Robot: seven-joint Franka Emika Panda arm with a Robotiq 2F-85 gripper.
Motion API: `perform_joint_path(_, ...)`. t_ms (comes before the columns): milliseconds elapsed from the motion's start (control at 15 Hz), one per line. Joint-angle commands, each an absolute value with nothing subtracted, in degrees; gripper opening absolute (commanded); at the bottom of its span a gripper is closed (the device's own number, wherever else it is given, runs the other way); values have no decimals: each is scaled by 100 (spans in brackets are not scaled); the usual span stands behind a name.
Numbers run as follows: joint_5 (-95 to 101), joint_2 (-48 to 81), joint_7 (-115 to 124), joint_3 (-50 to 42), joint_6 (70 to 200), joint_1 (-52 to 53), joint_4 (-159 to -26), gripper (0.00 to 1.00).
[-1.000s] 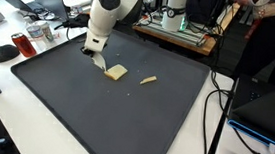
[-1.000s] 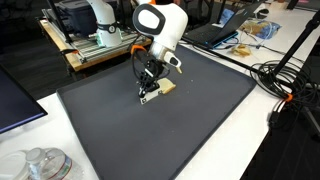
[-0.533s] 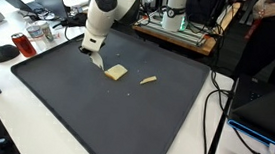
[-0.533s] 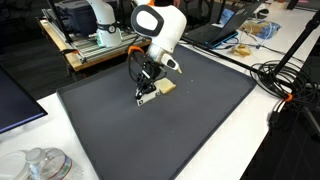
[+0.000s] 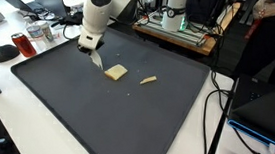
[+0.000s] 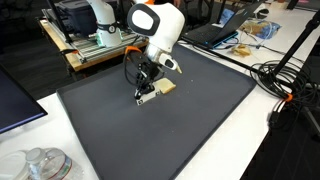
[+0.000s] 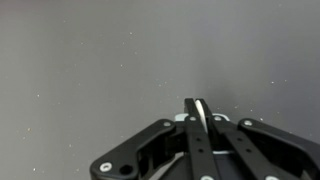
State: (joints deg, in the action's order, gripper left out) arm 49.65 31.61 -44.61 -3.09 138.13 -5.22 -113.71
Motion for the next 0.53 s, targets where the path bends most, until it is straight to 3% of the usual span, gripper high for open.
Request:
perform_joint_path(0, 4687, 2811, -4730, -116, 13693, -630, -11570, 1)
perform_joint_path(467, 4389, 2310, -4890, 135, 13343, -354, -11841, 1)
